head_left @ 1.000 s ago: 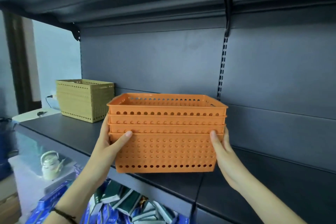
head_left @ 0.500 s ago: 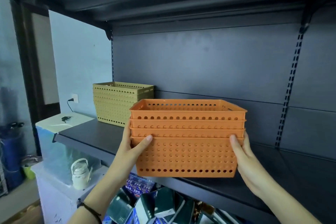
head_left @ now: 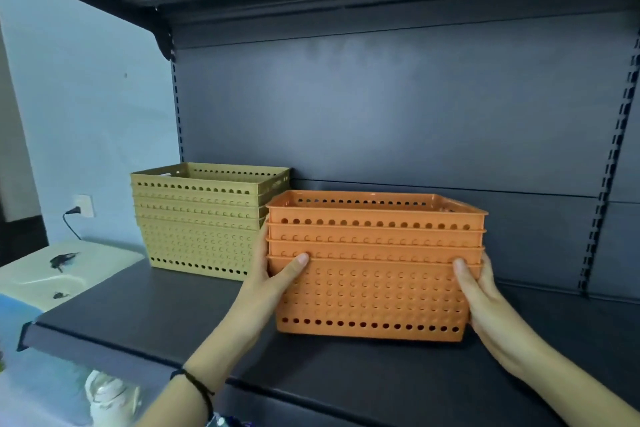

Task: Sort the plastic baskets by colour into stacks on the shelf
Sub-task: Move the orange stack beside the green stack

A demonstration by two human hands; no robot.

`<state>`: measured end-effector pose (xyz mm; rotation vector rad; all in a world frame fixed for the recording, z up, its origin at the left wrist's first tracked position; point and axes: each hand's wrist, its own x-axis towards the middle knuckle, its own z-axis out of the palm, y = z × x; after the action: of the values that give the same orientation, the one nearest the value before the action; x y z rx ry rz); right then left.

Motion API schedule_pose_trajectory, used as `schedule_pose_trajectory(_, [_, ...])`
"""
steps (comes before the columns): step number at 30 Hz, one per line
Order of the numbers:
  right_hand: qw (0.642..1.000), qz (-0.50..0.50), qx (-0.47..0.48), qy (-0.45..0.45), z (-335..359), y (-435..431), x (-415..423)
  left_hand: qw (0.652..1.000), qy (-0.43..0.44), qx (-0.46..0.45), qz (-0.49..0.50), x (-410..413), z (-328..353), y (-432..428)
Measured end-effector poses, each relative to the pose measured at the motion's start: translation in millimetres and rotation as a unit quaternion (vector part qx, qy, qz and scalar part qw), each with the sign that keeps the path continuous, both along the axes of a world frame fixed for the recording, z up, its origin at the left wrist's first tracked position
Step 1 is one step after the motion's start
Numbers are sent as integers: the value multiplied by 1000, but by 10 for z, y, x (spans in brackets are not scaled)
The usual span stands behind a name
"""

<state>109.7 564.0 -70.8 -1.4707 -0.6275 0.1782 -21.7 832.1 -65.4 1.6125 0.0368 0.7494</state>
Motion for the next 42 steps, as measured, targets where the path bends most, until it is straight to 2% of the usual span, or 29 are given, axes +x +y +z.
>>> schedule_pose_trajectory(14, [996,-81,-33,-32,-54,520,377,993,58,95,-35,628,-14,738])
schedule_pose_trajectory(21, [988,-150,-31,-27,-100,663,298,994,45,98,-25,694,-61,791])
schedule_pose_trajectory(28, [977,-214,-5,0,-60,806,44,976,46,192,-89,594,-106,1005])
schedule_pose_trajectory(32, [954,-299,-4,-21,-50,967,-59,957,77,246,-130,381,-220,1158])
schedule_pose_trajectory(35, [934,-355,-21,-25,-62,1059,-98,941,103,297,-125,219,-309,1338])
schedule_pose_trajectory(37, [918,-392,-64,-24,-48,1090,-128,921,112,362,-93,107,-312,1456])
schedule_pose_trajectory(39, [890,-440,-112,-30,15,1115,-198,886,129,443,-40,17,-290,1606])
schedule_pose_trajectory(40, [878,-459,-129,-36,49,1116,-225,874,139,465,-16,-32,-273,1697])
schedule_pose_trajectory(42, [868,-475,-140,-28,161,1117,-350,872,157,463,15,-136,-255,1907])
